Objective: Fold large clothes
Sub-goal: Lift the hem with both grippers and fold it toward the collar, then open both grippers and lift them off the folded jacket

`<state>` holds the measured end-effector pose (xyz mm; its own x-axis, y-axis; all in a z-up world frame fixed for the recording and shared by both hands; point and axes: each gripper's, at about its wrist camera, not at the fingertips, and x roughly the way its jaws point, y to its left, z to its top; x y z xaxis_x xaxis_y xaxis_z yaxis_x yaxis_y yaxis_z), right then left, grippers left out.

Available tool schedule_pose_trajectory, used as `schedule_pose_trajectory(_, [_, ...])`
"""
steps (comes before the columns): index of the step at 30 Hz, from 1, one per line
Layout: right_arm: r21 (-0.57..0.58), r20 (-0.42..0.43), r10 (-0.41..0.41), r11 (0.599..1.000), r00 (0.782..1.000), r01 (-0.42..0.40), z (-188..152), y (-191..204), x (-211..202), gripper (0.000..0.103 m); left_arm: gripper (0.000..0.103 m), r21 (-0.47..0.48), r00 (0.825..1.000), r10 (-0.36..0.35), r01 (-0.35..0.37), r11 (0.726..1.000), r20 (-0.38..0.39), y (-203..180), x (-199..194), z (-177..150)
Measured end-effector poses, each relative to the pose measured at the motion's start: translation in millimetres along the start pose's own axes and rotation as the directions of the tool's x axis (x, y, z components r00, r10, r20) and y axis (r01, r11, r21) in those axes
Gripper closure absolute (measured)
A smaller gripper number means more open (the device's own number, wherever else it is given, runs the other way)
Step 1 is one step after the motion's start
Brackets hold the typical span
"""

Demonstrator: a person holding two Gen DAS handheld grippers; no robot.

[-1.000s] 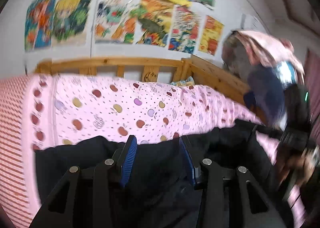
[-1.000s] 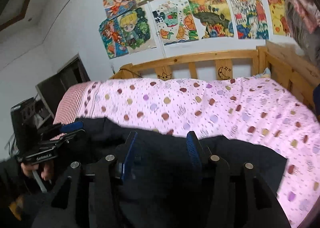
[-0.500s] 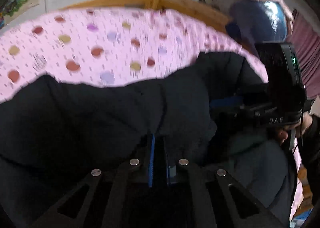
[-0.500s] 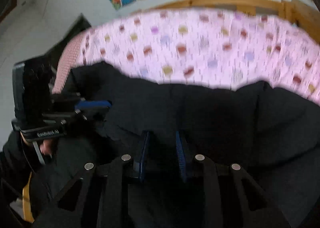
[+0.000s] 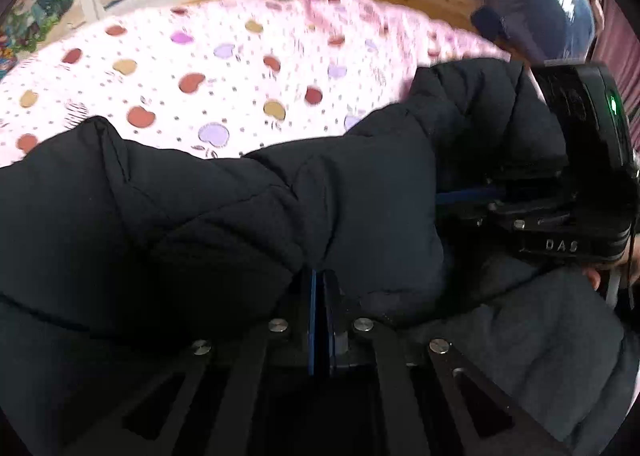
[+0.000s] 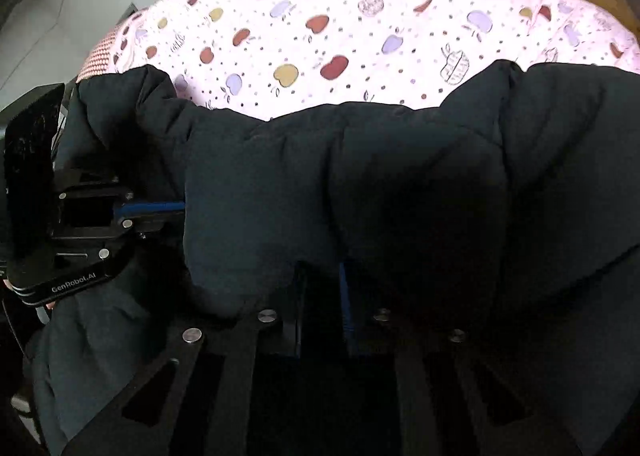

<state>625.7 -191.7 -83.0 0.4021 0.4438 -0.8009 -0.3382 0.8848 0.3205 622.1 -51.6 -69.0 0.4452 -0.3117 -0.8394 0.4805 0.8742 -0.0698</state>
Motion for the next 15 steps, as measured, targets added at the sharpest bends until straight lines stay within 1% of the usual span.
schedule_pose_trajectory(2, [0.004, 0.049, -0.016, 1.000, 0.999, 0.016, -2, 7, -15, 0.091, 0.097, -0.055, 0.999, -0.021, 0.023, 0.998, 0.042, 5, -16, 2])
schedule_pose_trajectory(3, [0.008, 0.066, -0.021, 1.000, 0.998, 0.020, -3, 10, -21, 0.088, 0.097, -0.080, 0.998, -0.025, 0.030, 0.996, 0.054, 7, -21, 3])
schedule_pose_trajectory(4, [0.010, 0.088, -0.032, 0.999, 0.996, 0.032, -3, 15, -30, 0.088, 0.097, -0.105, 0.998, -0.024, 0.031, 0.994, 0.066, 9, -27, 5])
schedule_pose_trajectory(8, [-0.002, 0.147, -0.106, 0.994, 0.983, 0.108, -1, 32, -54, 0.088, 0.097, -0.177, 0.995, 0.012, 0.006, 0.984, 0.102, 12, -49, 5])
schedule_pose_trajectory(12, [0.024, 0.196, -0.158, 0.987, 0.968, 0.157, -9, 44, -83, 0.088, 0.096, -0.210, 0.990, 0.039, -0.010, 0.978, 0.134, 12, -74, 4])
schedule_pose_trajectory(14, [0.015, 0.224, -0.183, 0.983, 0.957, 0.184, -8, 44, -98, 0.088, 0.091, -0.215, 0.987, 0.062, -0.029, 0.976, 0.148, 8, -91, 2])
schedule_pose_trajectory(15, [0.014, 0.238, -0.196, 0.980, 0.951, 0.198, -11, 44, -106, 0.086, 0.083, -0.215, 0.986, 0.069, -0.034, 0.976, 0.155, 6, -97, 0])
